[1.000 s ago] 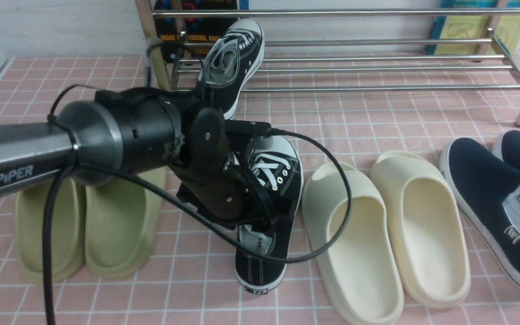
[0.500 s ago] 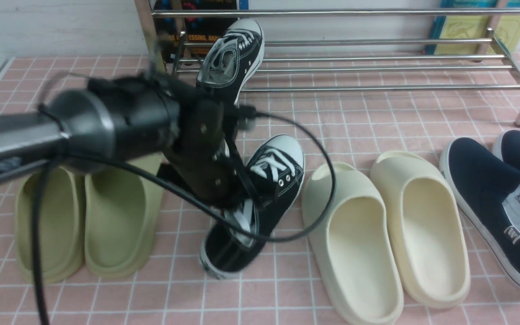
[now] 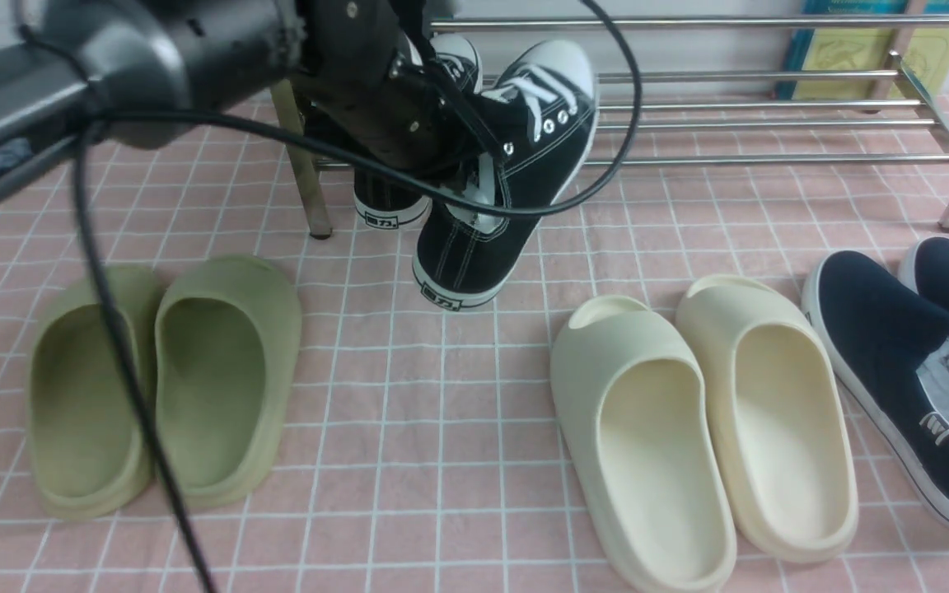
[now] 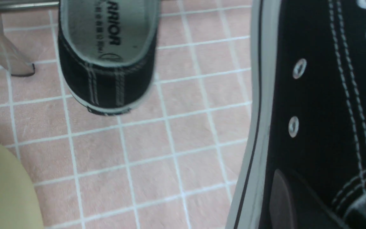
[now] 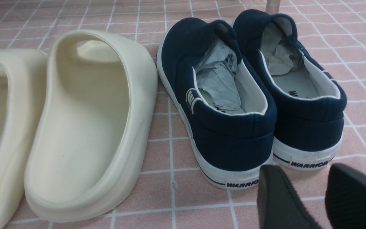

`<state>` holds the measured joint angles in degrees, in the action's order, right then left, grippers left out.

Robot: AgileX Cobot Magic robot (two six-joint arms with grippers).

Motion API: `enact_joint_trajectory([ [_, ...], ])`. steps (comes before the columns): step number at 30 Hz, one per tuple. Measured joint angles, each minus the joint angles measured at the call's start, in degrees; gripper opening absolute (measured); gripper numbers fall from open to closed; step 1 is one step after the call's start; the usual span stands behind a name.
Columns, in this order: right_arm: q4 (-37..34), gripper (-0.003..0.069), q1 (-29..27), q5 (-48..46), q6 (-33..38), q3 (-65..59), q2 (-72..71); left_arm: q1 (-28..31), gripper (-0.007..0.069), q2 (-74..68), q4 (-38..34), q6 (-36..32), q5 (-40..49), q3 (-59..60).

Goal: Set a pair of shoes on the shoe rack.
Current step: Use the left arm to put a shoe into the shoe rack

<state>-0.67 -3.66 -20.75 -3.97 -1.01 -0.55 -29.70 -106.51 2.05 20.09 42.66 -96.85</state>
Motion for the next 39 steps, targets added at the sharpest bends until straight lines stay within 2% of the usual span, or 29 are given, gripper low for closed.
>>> enact_joint_trajectory([
  [10,0.0,0.0243,0.0,0.0,0.0,0.0,0.0,2.6,0.0022,-14.8,-1.5,0.1,-2.6,-16.1],
  [15,0.0,0.0243,0.0,0.0,0.0,0.0,0.0,4.8,0.0024,-23.6,-1.6,2.6,-4.4,-27.9],
  [23,0.0,0.0243,0.0,0.0,0.0,0.0,0.0,5.2,0.0046,-27.1,1.6,-0.9,-2.1,-32.9],
  [25,0.0,0.0243,0.0,0.0,0.0,0.0,0.0,5.2,0.0068,-27.1,1.9,-1.0,-2.3,-33.1],
  [27,0.0,0.0243,0.0,0.0,0.0,0.0,0.0,5.2,0.0145,-26.7,2.2,-1.0,-1.4,-33.7],
  [31,0.0,0.0243,0.0,0.0,0.0,0.0,0.0,5.2,0.0252,-25.8,2.3,-1.0,1.5,-35.0],
  [32,0.0,0.0243,0.0,0.0,0.0,0.0,0.0,5.2,0.0321,-24.7,2.3,-1.0,4.5,-35.8],
  [34,0.0,0.0243,0.0,0.0,0.0,0.0,0.0,5.2,0.0376,-23.1,2.4,-1.2,7.7,-36.3],
  [37,0.0,0.0243,0.0,0.0,0.0,0.0,0.0,5.2,0.0423,-19.8,2.9,-3.2,14.1,-36.6],
  [39,0.0,0.0243,0.0,0.0,0.0,0.0,0.0,5.2,0.0427,-17.7,3.6,-5.8,19.6,-36.8],
])
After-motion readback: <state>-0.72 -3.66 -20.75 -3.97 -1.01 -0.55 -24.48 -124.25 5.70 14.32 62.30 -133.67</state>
